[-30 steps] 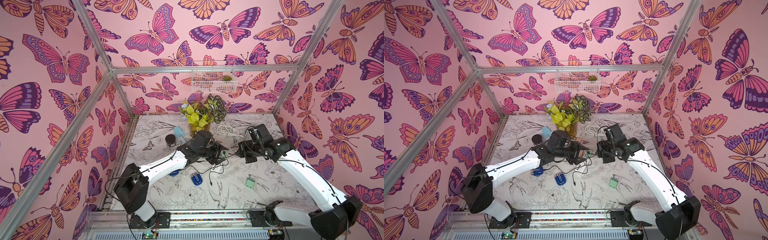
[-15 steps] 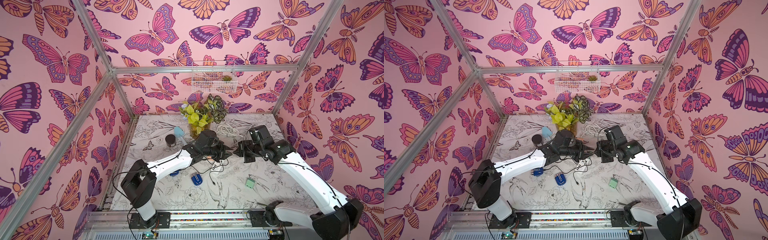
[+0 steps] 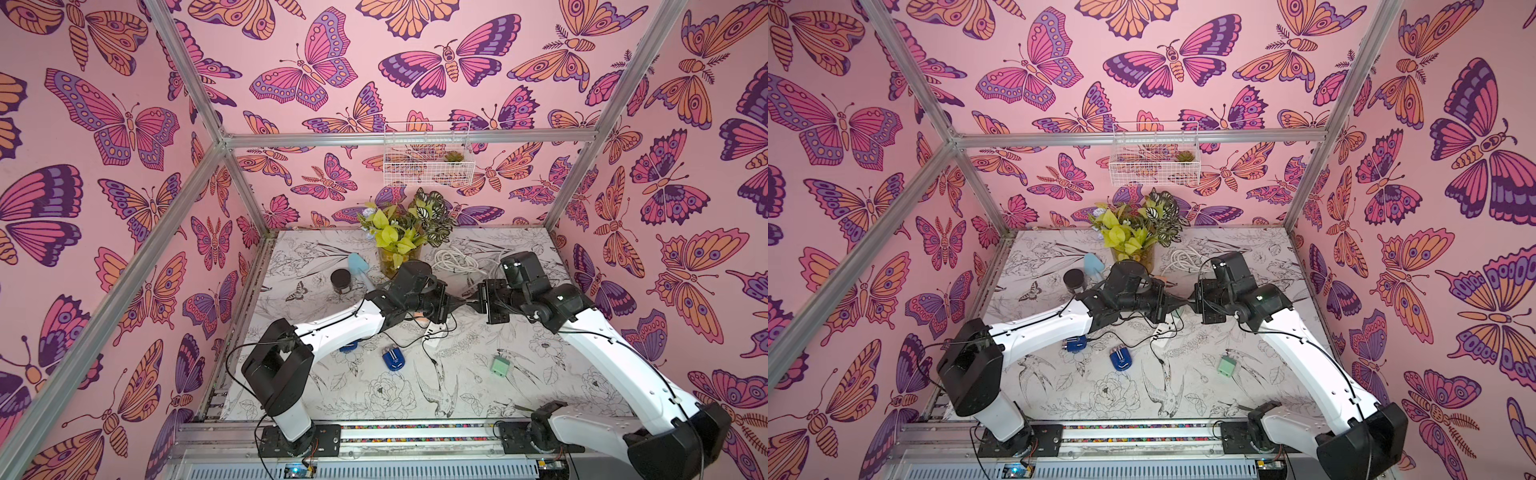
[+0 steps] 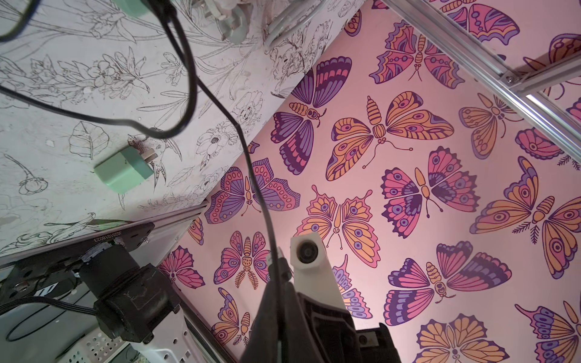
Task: Charge the electric shaver
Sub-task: Pick up the charging cable from the center of the board.
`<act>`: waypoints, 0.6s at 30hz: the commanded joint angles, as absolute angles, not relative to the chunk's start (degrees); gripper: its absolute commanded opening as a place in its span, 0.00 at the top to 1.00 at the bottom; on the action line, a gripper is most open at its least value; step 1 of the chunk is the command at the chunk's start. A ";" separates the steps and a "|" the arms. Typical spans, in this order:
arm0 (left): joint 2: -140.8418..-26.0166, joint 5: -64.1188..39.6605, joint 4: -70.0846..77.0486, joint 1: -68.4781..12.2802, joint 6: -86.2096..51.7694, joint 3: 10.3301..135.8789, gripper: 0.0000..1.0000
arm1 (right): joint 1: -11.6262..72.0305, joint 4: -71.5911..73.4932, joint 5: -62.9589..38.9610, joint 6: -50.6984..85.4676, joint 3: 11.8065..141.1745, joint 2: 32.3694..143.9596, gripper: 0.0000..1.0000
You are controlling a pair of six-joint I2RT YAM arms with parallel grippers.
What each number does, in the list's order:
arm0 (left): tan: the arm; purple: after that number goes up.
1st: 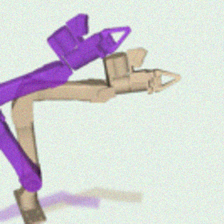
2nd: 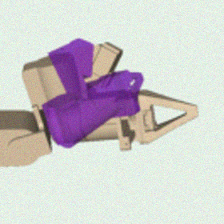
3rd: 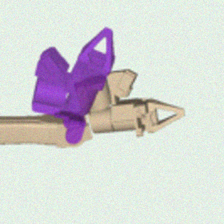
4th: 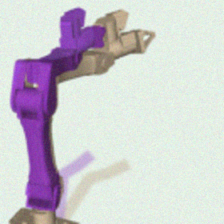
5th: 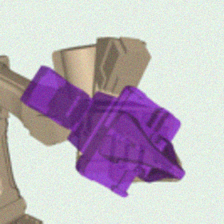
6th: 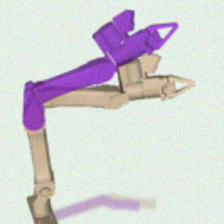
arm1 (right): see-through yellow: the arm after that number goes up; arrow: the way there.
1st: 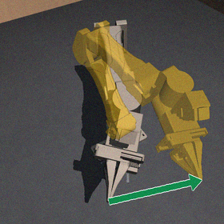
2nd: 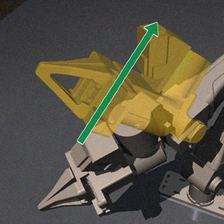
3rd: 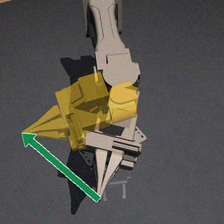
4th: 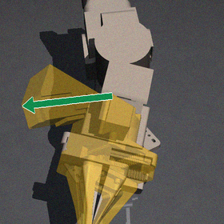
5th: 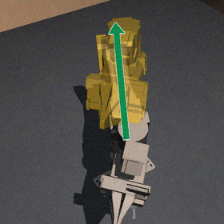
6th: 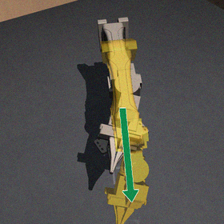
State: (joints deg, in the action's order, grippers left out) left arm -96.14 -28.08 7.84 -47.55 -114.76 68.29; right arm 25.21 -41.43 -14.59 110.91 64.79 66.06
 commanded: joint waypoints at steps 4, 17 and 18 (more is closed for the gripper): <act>-94.42 -27.32 11.51 -46.90 -115.81 65.70 1.00 | 24.01 -38.54 -14.03 108.80 61.18 62.01 0.61; -93.51 -26.72 13.62 -45.88 -118.42 63.80 1.00 | 23.22 -4.94 -6.15 112.21 39.08 51.41 0.37; -93.60 -26.71 13.71 -45.88 -118.43 63.79 1.00 | 23.25 -4.02 -6.65 112.27 38.75 51.79 0.38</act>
State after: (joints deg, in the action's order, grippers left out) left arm -94.85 -27.18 11.92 -46.09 -117.51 65.06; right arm 23.59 -14.04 -8.45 110.61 38.81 51.57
